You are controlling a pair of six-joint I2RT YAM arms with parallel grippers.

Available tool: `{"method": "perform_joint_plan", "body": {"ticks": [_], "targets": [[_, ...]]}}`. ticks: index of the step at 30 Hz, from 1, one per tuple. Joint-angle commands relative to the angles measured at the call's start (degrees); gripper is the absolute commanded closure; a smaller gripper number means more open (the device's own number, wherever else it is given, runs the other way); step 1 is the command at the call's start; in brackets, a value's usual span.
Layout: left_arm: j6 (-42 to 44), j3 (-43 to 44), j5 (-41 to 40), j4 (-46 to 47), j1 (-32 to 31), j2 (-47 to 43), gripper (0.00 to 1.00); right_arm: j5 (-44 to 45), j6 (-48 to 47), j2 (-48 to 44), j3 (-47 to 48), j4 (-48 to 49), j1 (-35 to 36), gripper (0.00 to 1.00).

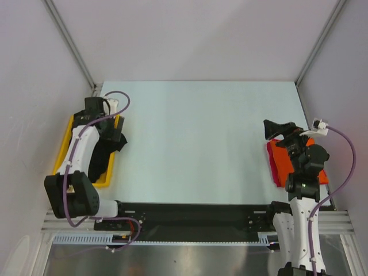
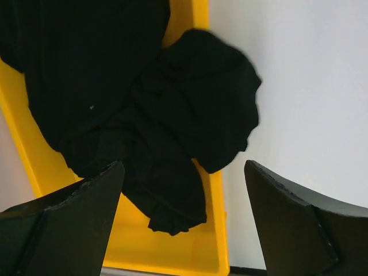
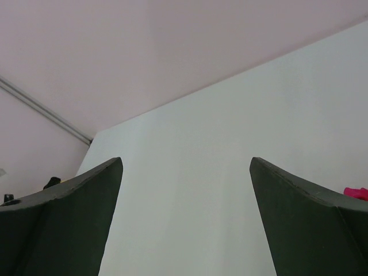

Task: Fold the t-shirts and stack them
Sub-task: Grab the tshirt from the pile

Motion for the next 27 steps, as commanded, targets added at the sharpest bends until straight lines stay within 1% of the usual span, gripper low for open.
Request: {"method": "perform_joint_plan", "body": {"ticks": [1, 2, 4, 6, 7, 9, 12, 13, 15, 16, 17, 18, 20, 22, 25, 26, 27], "targets": [[1.8, 2.6, -3.3, -3.7, 4.0, 4.0, 0.08, -5.1, -0.4, 1.4, 3.3, -0.8, 0.2, 0.00], [1.6, 3.3, -3.0, -3.3, 7.3, 5.6, 0.09, -5.1, -0.5, 1.2, 3.2, -0.8, 0.2, 0.00], [0.9, 5.2, -4.5, -1.4, 10.9, 9.5, 0.10, -5.0, -0.7, 0.9, 2.7, -0.5, 0.3, 0.00], [1.6, 5.6, -5.6, 0.0, 11.7, 11.8, 0.10, -4.9, -0.8, 0.4, 2.4, -0.8, 0.3, 0.00], [1.9, 5.5, -4.5, 1.3, 11.7, 13.8, 0.09, -4.9, -0.8, 0.3, 2.2, -0.9, 0.3, 0.00], [1.1, 5.6, 1.6, 1.6, 11.6, 16.3, 0.09, -4.9, -0.9, 0.1, 1.8, -1.2, 0.3, 0.00], [-0.5, 5.6, 5.9, 2.3, 11.5, 18.7, 0.16, -5.0, -2.2, -0.2, 2.3, -2.7, 0.3, 0.00], [-1.1, 5.6, 7.5, 2.7, 11.6, 19.2, 0.27, -4.8, -2.8, -0.4, 2.7, -3.1, 0.3, 0.00], [-1.6, 5.1, 8.3, 4.2, 11.6, 19.5, 0.42, -4.2, -4.2, -0.6, 3.4, -4.5, 0.3, 0.00], [-2.2, 5.0, 8.3, 4.7, 11.6, 19.5, 0.62, -4.2, -4.5, -0.8, 3.6, -4.6, 0.3, 0.01], [-2.3, 5.2, 7.9, 5.1, 11.6, 19.6, 0.77, -4.1, -4.9, -0.9, 3.7, -6.3, 0.3, 0.00], [-2.7, 5.5, 7.1, 5.6, 11.7, 19.4, 0.99, -3.9, -5.2, -1.2, 4.0, -6.6, 0.3, 0.00], [-4.1, 6.9, 5.5, 5.7, 11.7, 18.1, 1.00, -3.6, -5.3, -1.4, 4.2, -7.0, 0.3, 0.00], [-5.2, 8.5, 6.5, 5.2, 11.6, 13.1, 1.00, -3.7, -5.1, -1.7, 4.6, -7.2, 0.3, 0.00], [-6.3, 14.8, 10.0, 3.6, 10.8, 4.3, 1.00, -4.5, -4.9, -1.7, 5.1, -7.4, 0.3, 0.00], [-6.6, 19.6, 11.0, 2.9, 10.4, 2.4, 1.00, -4.8, -4.8, -1.6, 5.4, -7.6, 0.3, 0.00], [-6.8, 22.2, 13.7, 1.4, 9.6, -0.6, 1.00, -5.3, -4.7, -1.5, 5.6, -7.3, 0.3, 0.00]]}}
